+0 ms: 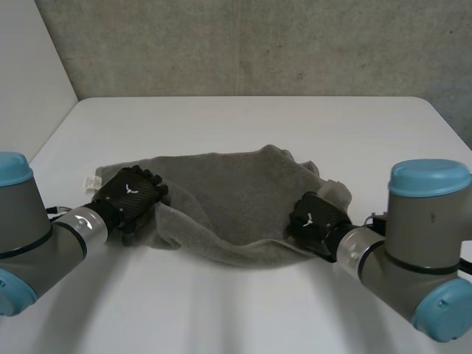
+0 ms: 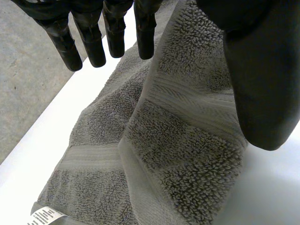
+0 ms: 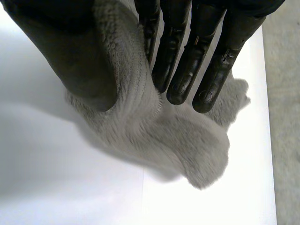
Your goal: Fold the towel.
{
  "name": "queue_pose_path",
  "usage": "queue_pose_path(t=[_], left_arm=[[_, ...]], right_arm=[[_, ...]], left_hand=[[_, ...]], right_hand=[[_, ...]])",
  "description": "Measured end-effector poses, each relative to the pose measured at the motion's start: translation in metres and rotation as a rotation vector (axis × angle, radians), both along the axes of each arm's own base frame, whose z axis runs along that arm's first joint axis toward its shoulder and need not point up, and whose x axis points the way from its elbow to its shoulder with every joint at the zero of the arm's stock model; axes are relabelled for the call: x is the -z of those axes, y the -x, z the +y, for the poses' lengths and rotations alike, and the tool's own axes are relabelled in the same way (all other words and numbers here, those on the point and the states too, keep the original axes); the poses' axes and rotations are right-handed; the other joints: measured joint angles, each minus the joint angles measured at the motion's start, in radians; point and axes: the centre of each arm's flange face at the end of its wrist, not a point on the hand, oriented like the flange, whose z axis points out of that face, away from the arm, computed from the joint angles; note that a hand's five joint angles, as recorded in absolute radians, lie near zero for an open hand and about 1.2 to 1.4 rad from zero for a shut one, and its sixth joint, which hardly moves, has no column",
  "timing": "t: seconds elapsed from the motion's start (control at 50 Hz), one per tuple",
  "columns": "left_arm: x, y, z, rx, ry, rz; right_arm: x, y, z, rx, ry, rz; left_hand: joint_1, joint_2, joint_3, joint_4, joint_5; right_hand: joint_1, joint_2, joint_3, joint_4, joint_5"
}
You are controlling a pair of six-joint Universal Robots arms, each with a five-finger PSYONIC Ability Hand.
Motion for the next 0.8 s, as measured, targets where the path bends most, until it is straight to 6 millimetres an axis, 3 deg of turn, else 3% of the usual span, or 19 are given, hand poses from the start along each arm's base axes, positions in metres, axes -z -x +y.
queue_pose_path(t=[0.16,0.4,0.54,0.8], left_arm=[[0.005,0.000,0.008,0.007,-0.024,-0.007],[0.009,0.001,0.019,0.017,-0.047,-0.013],[0.002,-0.003,0.013,0.001,-0.020,-0.008],[-0.001,-0.011,-0.006,-0.035,0.007,-0.003]], right_arm=[[0.001,0.022,-0.018,0.089,-0.005,-0.010],[-0.003,0.022,-0.024,0.135,-0.017,-0.109],[-0.004,0.020,-0.028,0.141,0.010,-0.150],[0.001,0.022,-0.027,0.166,-0.022,-0.190]], left_hand=[[0.000,0.000,0.000,0.000,0.000],[0.000,0.000,0.000,0.000,0.000],[0.000,0.000,0.000,0.000,0.000],[0.004,0.004,0.003,0.002,0.014]], right_hand=[[-0.062,-0.045,-0.039,-0.046,-0.054],[-0.081,-0.065,-0.062,-0.065,-0.078],[0.183,0.197,0.190,0.193,0.197],[0.322,0.337,0.357,0.368,0.363]])
